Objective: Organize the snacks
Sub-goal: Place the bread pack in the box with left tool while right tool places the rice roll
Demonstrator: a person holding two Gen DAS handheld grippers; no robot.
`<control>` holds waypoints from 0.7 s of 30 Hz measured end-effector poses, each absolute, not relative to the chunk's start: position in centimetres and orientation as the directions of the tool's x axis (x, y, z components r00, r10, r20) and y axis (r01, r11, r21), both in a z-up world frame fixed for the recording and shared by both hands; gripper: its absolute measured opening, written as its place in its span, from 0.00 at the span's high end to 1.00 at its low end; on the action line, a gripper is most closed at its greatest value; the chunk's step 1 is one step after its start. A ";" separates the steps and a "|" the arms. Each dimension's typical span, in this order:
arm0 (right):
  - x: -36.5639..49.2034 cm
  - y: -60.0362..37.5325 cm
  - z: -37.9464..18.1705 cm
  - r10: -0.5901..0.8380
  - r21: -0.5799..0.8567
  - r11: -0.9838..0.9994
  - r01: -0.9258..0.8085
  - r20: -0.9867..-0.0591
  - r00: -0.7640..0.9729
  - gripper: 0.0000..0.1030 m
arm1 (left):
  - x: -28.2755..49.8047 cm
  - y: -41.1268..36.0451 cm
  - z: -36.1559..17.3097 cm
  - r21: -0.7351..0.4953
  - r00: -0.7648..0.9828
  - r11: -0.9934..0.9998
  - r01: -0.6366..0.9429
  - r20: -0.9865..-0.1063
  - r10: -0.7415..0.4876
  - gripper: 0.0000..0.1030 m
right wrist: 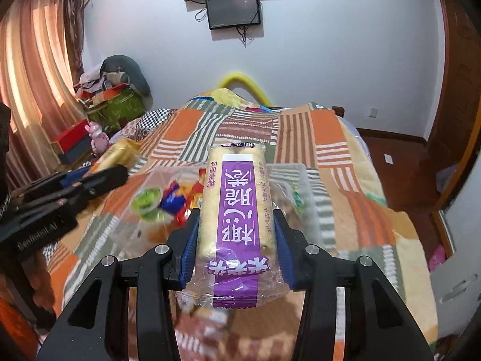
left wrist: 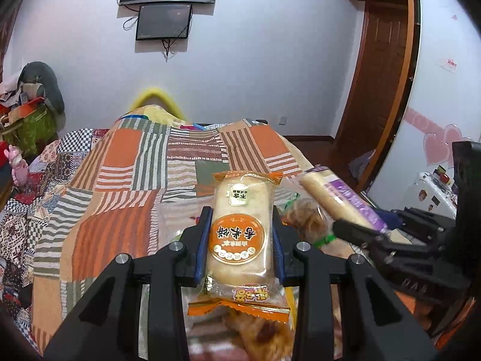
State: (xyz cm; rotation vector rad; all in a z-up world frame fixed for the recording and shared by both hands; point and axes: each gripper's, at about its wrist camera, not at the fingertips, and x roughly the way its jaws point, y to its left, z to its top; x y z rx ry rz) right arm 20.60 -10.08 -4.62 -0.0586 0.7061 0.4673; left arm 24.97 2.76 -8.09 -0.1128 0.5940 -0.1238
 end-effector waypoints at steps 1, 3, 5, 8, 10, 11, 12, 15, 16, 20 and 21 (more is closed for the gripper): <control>21.1 -9.6 -4.8 0.393 0.105 0.896 -0.431 -0.639 0.662 0.59 | 25.5 2.7 -8.3 -0.145 0.819 0.986 0.083 -0.553 -0.150 0.66; 22.1 -9.0 -5.3 0.391 0.111 0.897 -0.427 -0.646 0.655 0.59 | 26.7 2.6 -8.7 -0.146 0.814 0.986 0.076 -0.562 -0.145 0.66; 23.0 -8.5 -5.9 0.382 0.108 0.901 -0.421 -0.657 0.650 0.59 | 27.9 2.5 -9.1 -0.149 0.806 0.986 0.074 -0.573 -0.147 0.66; 24.4 -8.1 -6.9 0.371 0.107 0.905 -0.413 -0.675 0.638 0.59 | 29.6 2.4 -10.1 -0.150 0.790 0.986 0.070 -0.595 -0.146 0.66; 25.0 -8.0 -7.2 0.363 0.105 0.908 -0.407 -0.682 0.634 0.59 | 30.6 2.4 -10.7 -0.158 0.778 0.985 0.069 -0.609 -0.152 0.66; 25.4 -7.9 -7.5 0.359 0.102 0.909 -0.405 -0.687 0.632 0.59 | 31.1 2.4 -11.0 -0.160 0.772 0.985 0.064 -0.617 -0.151 0.66; 25.7 -8.0 -7.5 0.358 0.100 0.908 -0.406 -0.690 0.629 0.59 | 31.4 2.4 -11.3 -0.162 0.767 0.985 0.060 -0.624 -0.149 0.66; 26.2 -7.7 -7.7 0.360 0.094 0.904 -0.418 -0.697 0.620 0.59 | 32.8 2.6 -12.4 -0.179 0.741 0.983 0.044 -0.654 -0.153 0.66; 26.1 -7.5 -7.8 0.359 0.088 0.902 -0.424 -0.699 0.618 0.59 | 32.9 2.8 -12.6 -0.183 0.736 0.982 0.042 -0.660 -0.154 0.66; 26.1 -7.1 -7.9 0.354 0.065 0.895 -0.441 -0.706 0.613 0.58 | 33.2 3.2 -13.3 -0.186 0.720 0.982 0.026 -0.678 -0.147 0.65; 26.0 -7.1 -7.8 0.360 0.069 0.892 -0.448 -0.708 0.608 0.58 | 33.1 3.3 -13.3 -0.190 0.718 0.982 0.023 -0.680 -0.148 0.63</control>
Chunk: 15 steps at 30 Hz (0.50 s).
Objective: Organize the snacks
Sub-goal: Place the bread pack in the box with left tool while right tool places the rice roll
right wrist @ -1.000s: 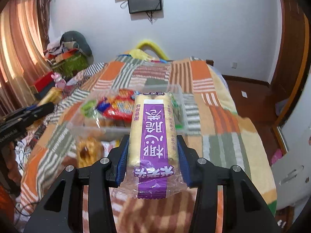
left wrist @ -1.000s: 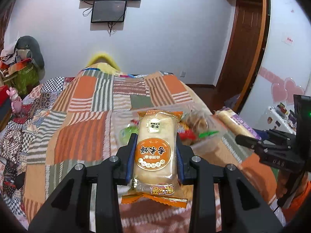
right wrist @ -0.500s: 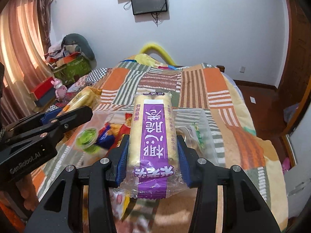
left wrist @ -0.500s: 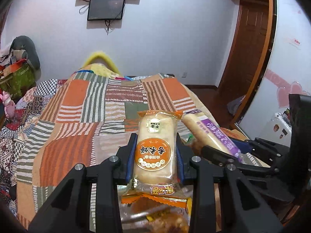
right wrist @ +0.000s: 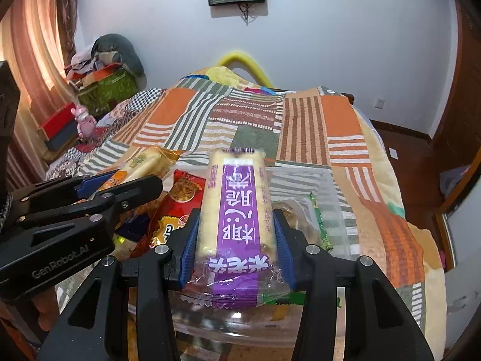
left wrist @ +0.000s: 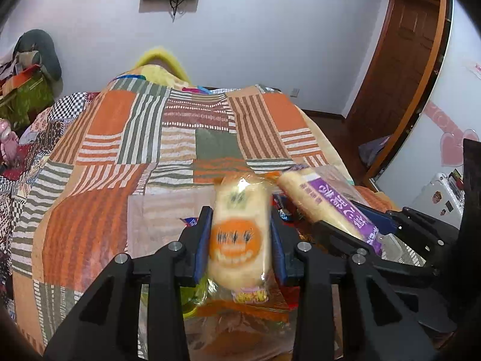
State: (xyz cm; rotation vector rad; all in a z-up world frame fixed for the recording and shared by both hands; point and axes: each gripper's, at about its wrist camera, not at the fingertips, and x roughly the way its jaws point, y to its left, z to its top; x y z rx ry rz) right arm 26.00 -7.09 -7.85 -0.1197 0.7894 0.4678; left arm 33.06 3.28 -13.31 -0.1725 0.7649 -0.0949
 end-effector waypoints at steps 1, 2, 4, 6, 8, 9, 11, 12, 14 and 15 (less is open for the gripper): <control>26.1 -7.1 -7.8 0.364 0.073 0.890 -0.450 -0.709 0.604 0.58 | 32.9 3.3 -13.3 -0.192 0.719 0.981 0.019 -0.680 -0.147 0.60; 26.0 -7.1 -7.8 0.364 0.073 0.890 -0.451 -0.711 0.602 0.58 | 32.7 3.4 -13.1 -0.195 0.721 0.981 0.017 -0.678 -0.147 0.55; 25.8 -7.2 -7.7 0.363 0.072 0.888 -0.455 -0.716 0.596 0.58 | 32.2 3.6 -12.7 -0.195 0.729 0.981 0.011 -0.669 -0.141 0.51; 25.8 -7.4 -7.6 0.363 0.071 0.887 -0.457 -0.718 0.594 0.56 | 31.6 3.7 -12.1 -0.189 0.738 0.982 0.011 -0.661 -0.136 0.48; 25.3 -7.7 -7.1 0.361 0.068 0.888 -0.454 -0.713 0.600 0.54 | 30.8 3.7 -11.5 -0.182 0.747 0.983 0.015 -0.652 -0.132 0.46; 25.1 -7.9 -6.9 0.363 0.070 0.888 -0.454 -0.711 0.602 0.53 | 30.3 3.7 -11.1 -0.175 0.752 0.984 0.017 -0.646 -0.128 0.45; 24.6 -8.3 -6.4 0.369 0.076 0.888 -0.453 -0.705 0.606 0.52 | 29.5 3.6 -10.4 -0.161 0.759 0.987 0.023 -0.639 -0.122 0.44; 24.3 -8.5 -6.2 0.373 0.078 0.887 -0.455 -0.702 0.607 0.52 | 28.9 3.6 -10.2 -0.153 0.763 0.988 0.027 -0.635 -0.119 0.43; 23.5 -8.9 -5.6 0.376 0.075 0.886 -0.457 -0.694 0.614 0.50 | 27.7 3.7 -9.6 -0.138 0.772 0.990 0.029 -0.626 -0.110 0.40; 23.1 -9.0 -5.4 0.380 0.077 0.884 -0.461 -0.692 0.614 0.50 | 27.1 3.7 -9.4 -0.135 0.775 0.990 0.027 -0.624 -0.106 0.38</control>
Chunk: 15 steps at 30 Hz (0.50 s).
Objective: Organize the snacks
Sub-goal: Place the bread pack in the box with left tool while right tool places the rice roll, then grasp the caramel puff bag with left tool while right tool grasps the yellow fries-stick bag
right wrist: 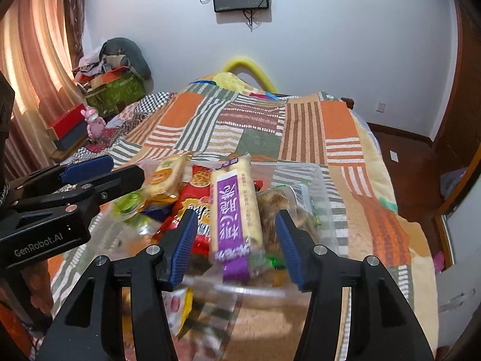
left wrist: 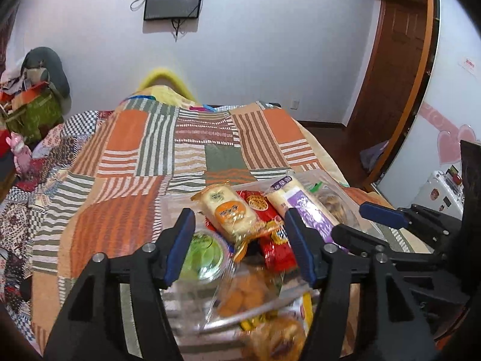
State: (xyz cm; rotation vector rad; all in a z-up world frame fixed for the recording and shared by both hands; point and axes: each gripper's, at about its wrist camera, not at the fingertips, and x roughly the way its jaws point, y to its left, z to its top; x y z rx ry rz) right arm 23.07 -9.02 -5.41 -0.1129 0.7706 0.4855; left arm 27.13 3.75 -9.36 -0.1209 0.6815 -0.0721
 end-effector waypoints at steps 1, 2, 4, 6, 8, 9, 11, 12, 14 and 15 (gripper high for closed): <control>22.7 -9.1 -5.3 0.386 0.080 0.881 -0.467 -0.692 0.610 0.49 | 26.7 3.9 -9.3 -0.134 0.776 0.991 0.025 -0.622 -0.104 0.37; 22.2 -9.2 -5.2 0.391 0.082 0.878 -0.472 -0.692 0.607 0.49 | 26.1 4.0 -9.2 -0.134 0.776 0.991 0.023 -0.623 -0.102 0.37; 21.3 -9.3 -5.1 0.387 0.071 0.877 -0.476 -0.691 0.610 0.49 | 25.1 4.0 -9.2 -0.132 0.771 0.991 0.022 -0.629 -0.101 0.36; 20.4 -9.5 -5.1 0.391 0.070 0.873 -0.483 -0.693 0.606 0.49 | 24.0 3.8 -9.6 -0.123 0.761 0.992 0.023 -0.641 -0.097 0.35; 19.7 -9.6 -5.3 0.395 0.077 0.871 -0.485 -0.697 0.599 0.49 | 23.1 3.5 -10.0 -0.110 0.752 0.994 0.021 -0.653 -0.088 0.35; 19.3 -9.8 -5.4 0.398 0.084 0.871 -0.484 -0.697 0.597 0.49 | 22.7 3.4 -10.3 -0.108 0.747 0.994 0.021 -0.659 -0.087 0.35; 18.6 -10.0 -5.5 0.404 0.094 0.870 -0.485 -0.700 0.589 0.49 | 21.9 3.1 -11.0 -0.112 0.730 0.993 0.023 -0.677 -0.094 0.35; 18.3 -10.1 -5.6 0.403 0.095 0.871 -0.483 -0.701 0.589 0.49 | 21.6 2.9 -11.4 -0.114 0.721 0.993 0.025 -0.686 -0.097 0.35; 17.8 -10.3 -5.8 0.401 0.100 0.873 -0.478 -0.705 0.585 0.49 | 20.9 2.3 -12.3 -0.118 0.703 0.993 0.031 -0.703 -0.106 0.35; 17.6 -10.5 -5.9 0.400 0.106 0.875 -0.473 -0.708 0.582 0.49 | 20.7 2.0 -12.8 -0.118 0.694 0.992 0.035 -0.712 -0.109 0.35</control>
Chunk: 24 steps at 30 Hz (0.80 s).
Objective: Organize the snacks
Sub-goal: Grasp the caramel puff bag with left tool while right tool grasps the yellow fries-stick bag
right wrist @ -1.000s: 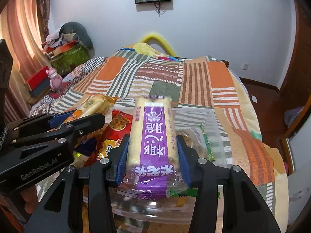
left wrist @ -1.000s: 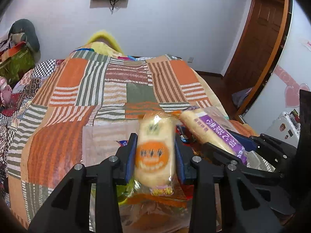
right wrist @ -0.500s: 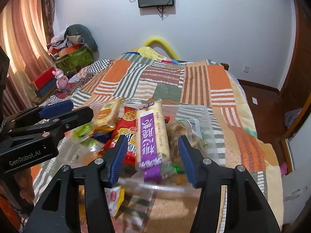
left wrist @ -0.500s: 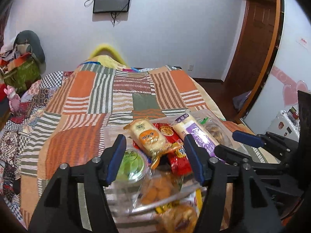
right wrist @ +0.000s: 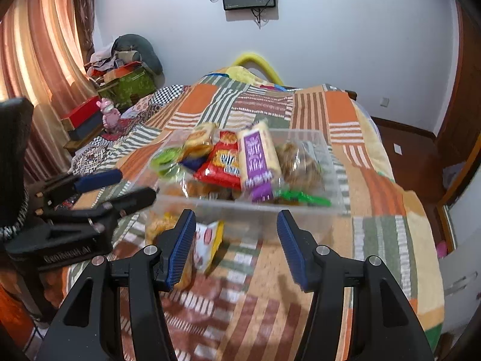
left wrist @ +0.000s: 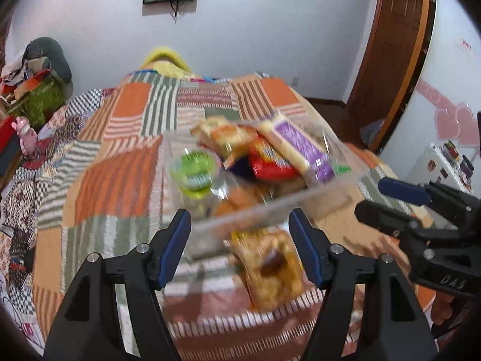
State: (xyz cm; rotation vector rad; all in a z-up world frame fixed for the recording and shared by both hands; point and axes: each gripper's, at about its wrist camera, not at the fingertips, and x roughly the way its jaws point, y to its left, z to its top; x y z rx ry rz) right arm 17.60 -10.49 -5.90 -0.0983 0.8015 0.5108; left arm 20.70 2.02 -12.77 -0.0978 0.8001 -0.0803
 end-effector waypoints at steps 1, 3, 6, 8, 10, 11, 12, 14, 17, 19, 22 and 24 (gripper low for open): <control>17.5 -10.6 -6.0 0.401 0.109 0.875 -0.472 -0.711 0.578 0.49 | 20.6 1.8 -13.1 -0.118 0.687 0.992 0.038 -0.718 -0.111 0.35; 17.2 -10.8 -6.2 0.395 0.108 0.877 -0.469 -0.719 0.572 0.49 | 20.4 1.1 -14.0 -0.119 0.671 0.992 0.046 -0.732 -0.119 0.35; 16.7 -11.2 -6.8 0.382 0.102 0.881 -0.461 -0.728 0.569 0.49 | 20.4 0.2 -15.1 -0.139 0.649 0.989 0.059 -0.747 -0.144 0.35; 16.7 -11.3 -7.1 0.376 0.105 0.885 -0.454 -0.737 0.562 0.49 | 20.6 -0.3 -16.0 -0.148 0.631 0.987 0.064 -0.760 -0.155 0.35; 16.8 -11.4 -7.5 0.371 0.109 0.888 -0.448 -0.745 0.554 0.49 | 20.7 -0.8 -16.8 -0.140 0.623 0.988 0.066 -0.768 -0.150 0.35; 16.8 -11.3 -7.7 0.369 0.110 0.888 -0.446 -0.748 0.552 0.49 | 20.8 -0.9 -17.1 -0.132 0.623 0.989 0.066 -0.769 -0.144 0.35; 16.9 -11.3 -7.9 0.369 0.111 0.888 -0.446 -0.752 0.547 0.49 | 20.8 -1.0 -17.4 -0.122 0.623 0.990 0.065 -0.771 -0.135 0.35; 16.7 -11.2 -8.4 0.367 0.111 0.887 -0.448 -0.759 0.538 0.49 | 20.8 -0.9 -17.8 -0.104 0.626 0.993 0.059 -0.771 -0.118 0.41; 17.0 -10.7 -8.9 0.367 0.109 0.883 -0.457 -0.767 0.526 0.49 | 20.4 -0.3 -18.1 -0.126 0.627 0.990 0.060 -0.767 -0.136 0.52; 17.2 -10.3 -9.4 0.370 0.113 0.879 -0.463 -0.773 0.515 0.49 | 20.1 0.3 -18.0 -0.121 0.634 0.991 0.061 -0.762 -0.132 0.54; 17.4 -9.3 -9.8 0.377 0.116 0.870 -0.479 -0.782 0.496 0.49 | 19.3 1.3 -18.1 -0.103 0.643 0.993 0.055 -0.757 -0.115 0.54; 17.4 -8.6 -10.1 0.381 0.115 0.863 -0.492 -0.787 0.485 0.49 | 18.8 2.1 -18.2 -0.093 0.647 0.995 0.046 -0.756 -0.100 0.55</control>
